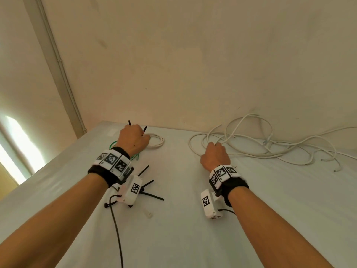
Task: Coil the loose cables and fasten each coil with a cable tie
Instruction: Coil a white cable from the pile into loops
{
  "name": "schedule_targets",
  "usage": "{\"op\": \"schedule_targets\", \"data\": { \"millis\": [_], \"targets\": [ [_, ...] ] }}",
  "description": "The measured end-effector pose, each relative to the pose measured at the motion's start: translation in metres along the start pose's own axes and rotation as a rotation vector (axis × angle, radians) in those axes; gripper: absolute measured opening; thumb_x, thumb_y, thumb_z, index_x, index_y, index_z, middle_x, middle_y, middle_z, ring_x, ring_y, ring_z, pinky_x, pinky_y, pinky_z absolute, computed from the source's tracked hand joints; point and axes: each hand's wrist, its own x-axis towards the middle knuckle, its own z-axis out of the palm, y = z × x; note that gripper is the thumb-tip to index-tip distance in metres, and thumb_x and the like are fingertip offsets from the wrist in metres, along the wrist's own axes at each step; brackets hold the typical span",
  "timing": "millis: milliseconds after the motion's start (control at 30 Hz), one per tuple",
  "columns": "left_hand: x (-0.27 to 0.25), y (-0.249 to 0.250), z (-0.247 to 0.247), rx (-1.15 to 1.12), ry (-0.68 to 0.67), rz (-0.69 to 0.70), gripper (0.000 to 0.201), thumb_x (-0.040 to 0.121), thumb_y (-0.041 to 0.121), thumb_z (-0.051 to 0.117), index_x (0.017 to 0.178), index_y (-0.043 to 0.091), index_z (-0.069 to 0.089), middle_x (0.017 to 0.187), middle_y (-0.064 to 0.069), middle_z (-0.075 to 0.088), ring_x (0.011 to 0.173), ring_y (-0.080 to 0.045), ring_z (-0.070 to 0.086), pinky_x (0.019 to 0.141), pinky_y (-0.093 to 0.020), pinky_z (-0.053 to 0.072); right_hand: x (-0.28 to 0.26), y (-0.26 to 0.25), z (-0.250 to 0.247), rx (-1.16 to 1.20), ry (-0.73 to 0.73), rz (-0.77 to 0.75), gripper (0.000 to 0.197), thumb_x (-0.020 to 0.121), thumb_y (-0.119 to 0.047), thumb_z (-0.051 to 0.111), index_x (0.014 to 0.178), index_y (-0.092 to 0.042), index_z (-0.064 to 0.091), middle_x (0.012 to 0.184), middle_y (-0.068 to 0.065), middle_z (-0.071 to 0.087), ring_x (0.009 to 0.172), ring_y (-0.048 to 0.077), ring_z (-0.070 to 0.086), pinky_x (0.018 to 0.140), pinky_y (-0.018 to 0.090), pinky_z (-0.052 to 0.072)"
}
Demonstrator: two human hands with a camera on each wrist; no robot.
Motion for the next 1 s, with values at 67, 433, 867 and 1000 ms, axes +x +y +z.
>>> {"op": "schedule_targets", "data": {
  "millis": [67, 433, 867, 1000],
  "targets": [
    [-0.005, 0.020, 0.006, -0.057, -0.056, 0.022, 0.023, 0.099, 0.025, 0.061, 0.092, 0.005, 0.071, 0.093, -0.016, 0.069, 0.093, -0.033, 0.063, 0.080, -0.035, 0.048, -0.002, 0.012, -0.004, -0.116, 0.018, 0.071, 0.047, 0.098, -0.017, 0.059, 0.140, 0.000, 0.046, 0.144, 0.020, 0.046, 0.135, 0.036, 0.045, 0.102, 0.044, 0.046],
    [-0.016, 0.094, 0.051, -0.225, -0.483, 0.347, 0.049, 0.096, 0.013, 0.065, 0.140, 0.032, 0.056, 0.099, -0.002, 0.076, 0.084, -0.016, 0.075, 0.080, -0.038, 0.064, -0.005, 0.035, -0.054, 0.238, -0.197, 0.002, 0.019, 0.095, -0.009, 0.052, 0.102, -0.003, 0.069, 0.109, 0.018, 0.074, 0.103, 0.032, 0.070, 0.081, 0.037, 0.054],
    [-0.022, 0.168, 0.045, -1.438, -0.465, -0.165, 0.024, 0.099, 0.002, 0.059, 0.115, -0.016, 0.061, 0.100, -0.027, 0.072, 0.078, -0.026, 0.074, 0.074, -0.031, 0.063, -0.057, 0.061, -0.123, 0.731, -0.306, -0.196, 0.016, 0.093, -0.007, 0.071, 0.108, -0.006, 0.068, 0.103, 0.011, 0.079, 0.093, 0.019, 0.068, 0.086, 0.034, 0.048],
    [-0.027, 0.169, 0.033, -1.394, -0.533, -0.119, 0.017, 0.096, -0.006, 0.064, 0.108, -0.016, 0.068, 0.101, -0.024, 0.072, 0.073, -0.016, 0.069, 0.071, -0.022, 0.061, -0.058, 0.070, -0.110, 0.985, -0.428, -0.125, 0.029, 0.098, -0.024, 0.070, 0.121, -0.007, 0.070, 0.115, 0.007, 0.077, 0.105, 0.018, 0.069, 0.098, 0.035, 0.050]
  ]
}}
